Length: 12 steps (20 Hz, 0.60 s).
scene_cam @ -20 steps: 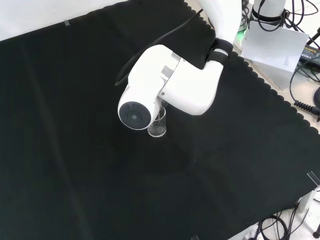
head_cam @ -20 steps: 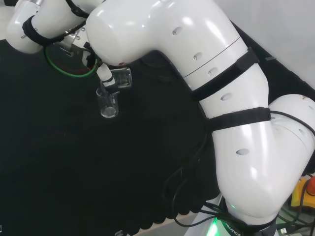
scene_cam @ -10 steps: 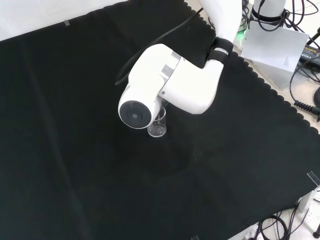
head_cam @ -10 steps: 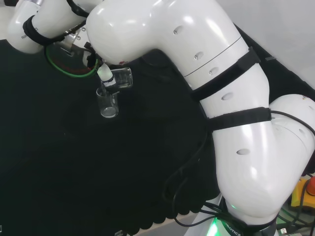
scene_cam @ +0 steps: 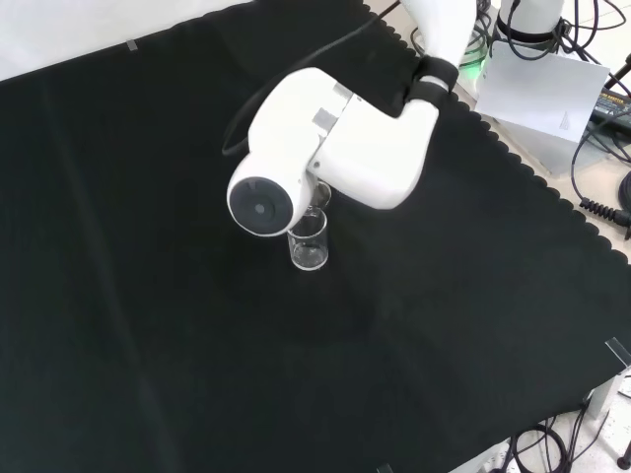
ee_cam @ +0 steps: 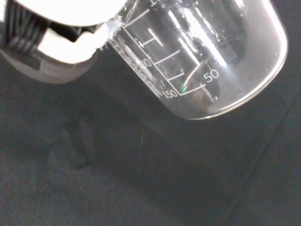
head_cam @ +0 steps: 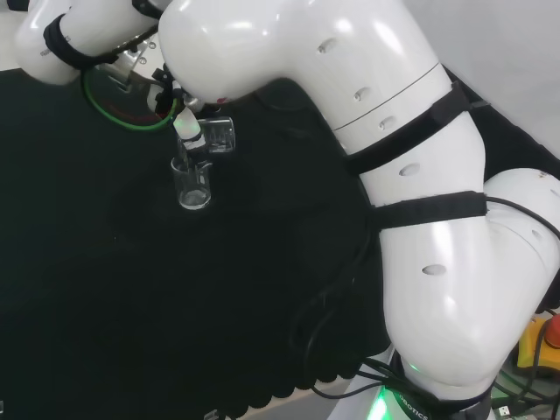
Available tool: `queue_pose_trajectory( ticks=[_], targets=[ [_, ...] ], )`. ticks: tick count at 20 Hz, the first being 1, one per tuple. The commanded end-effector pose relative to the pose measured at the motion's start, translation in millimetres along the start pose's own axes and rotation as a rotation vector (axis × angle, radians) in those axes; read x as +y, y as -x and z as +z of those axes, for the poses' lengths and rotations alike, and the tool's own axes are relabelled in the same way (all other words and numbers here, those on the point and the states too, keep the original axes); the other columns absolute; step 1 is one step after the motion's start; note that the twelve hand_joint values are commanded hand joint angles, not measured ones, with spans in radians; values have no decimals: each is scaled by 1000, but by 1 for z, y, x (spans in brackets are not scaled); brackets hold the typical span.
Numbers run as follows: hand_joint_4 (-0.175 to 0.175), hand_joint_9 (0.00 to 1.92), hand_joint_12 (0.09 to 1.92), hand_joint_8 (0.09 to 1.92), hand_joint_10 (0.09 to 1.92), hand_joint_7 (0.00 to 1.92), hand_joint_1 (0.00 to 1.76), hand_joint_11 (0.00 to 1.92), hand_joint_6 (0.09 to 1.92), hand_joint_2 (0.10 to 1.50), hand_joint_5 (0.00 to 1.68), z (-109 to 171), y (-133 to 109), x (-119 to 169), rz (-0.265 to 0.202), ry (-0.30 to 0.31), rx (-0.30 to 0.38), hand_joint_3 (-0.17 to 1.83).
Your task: Pour the water from the handheld beaker into the one on the table.
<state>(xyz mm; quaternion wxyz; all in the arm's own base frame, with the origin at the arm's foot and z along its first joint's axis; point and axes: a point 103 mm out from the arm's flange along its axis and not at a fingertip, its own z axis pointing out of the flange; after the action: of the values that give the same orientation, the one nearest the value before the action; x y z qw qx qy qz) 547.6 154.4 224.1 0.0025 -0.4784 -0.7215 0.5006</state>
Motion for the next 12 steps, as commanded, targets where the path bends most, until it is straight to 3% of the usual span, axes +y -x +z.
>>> queue_pose_trajectory(
  ticks=[1,12],
  targets=[
    [175,1574,869,87,87,1709,1115,1138,675,724,1249,3,4,-1,-25,42,66,553],
    [175,1574,869,87,87,1710,1114,1140,680,722,1247,14,13,-5,-58,112,176,557]
  ],
)
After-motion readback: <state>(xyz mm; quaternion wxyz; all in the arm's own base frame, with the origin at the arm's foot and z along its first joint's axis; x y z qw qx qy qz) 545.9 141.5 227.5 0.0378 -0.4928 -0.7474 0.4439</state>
